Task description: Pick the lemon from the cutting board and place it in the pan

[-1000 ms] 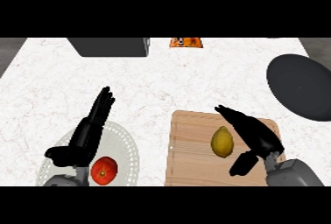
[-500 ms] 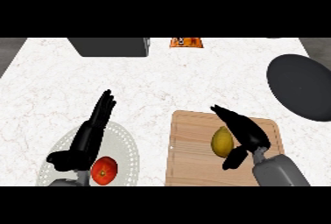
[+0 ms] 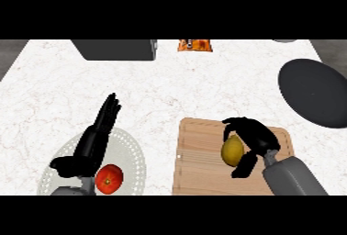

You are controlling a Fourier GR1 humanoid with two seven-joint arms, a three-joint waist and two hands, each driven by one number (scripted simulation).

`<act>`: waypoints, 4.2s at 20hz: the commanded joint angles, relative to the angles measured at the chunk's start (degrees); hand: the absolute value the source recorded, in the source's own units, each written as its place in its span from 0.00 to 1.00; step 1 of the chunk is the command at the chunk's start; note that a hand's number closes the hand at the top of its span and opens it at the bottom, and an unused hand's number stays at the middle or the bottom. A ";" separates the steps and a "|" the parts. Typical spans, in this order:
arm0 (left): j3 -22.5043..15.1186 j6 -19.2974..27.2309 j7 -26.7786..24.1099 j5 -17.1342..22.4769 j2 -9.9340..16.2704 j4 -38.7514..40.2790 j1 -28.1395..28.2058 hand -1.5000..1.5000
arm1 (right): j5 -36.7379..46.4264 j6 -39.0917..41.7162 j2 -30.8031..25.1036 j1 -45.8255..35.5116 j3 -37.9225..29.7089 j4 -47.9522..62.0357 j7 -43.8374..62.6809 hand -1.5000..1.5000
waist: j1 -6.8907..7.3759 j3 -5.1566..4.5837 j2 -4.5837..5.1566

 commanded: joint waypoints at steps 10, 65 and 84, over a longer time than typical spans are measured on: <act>1.82 -1.63 0.99 -0.53 -0.49 0.03 -1.78 0.50 | 7.14 -10.79 2.13 2.92 -2.40 -1.25 -4.46 1.00 | -0.28 0.55 0.58; -0.54 -4.06 1.27 -2.57 -4.25 0.50 -3.46 0.50 | -10.80 -32.17 -22.03 -26.55 -46.38 55.19 -34.25 0.00 | 4.98 0.75 2.75; -0.22 -3.62 0.99 -3.20 -3.76 -1.16 -1.51 0.50 | -20.98 -11.31 -26.36 -32.40 -55.41 64.59 -45.75 0.00 | 3.64 1.03 2.19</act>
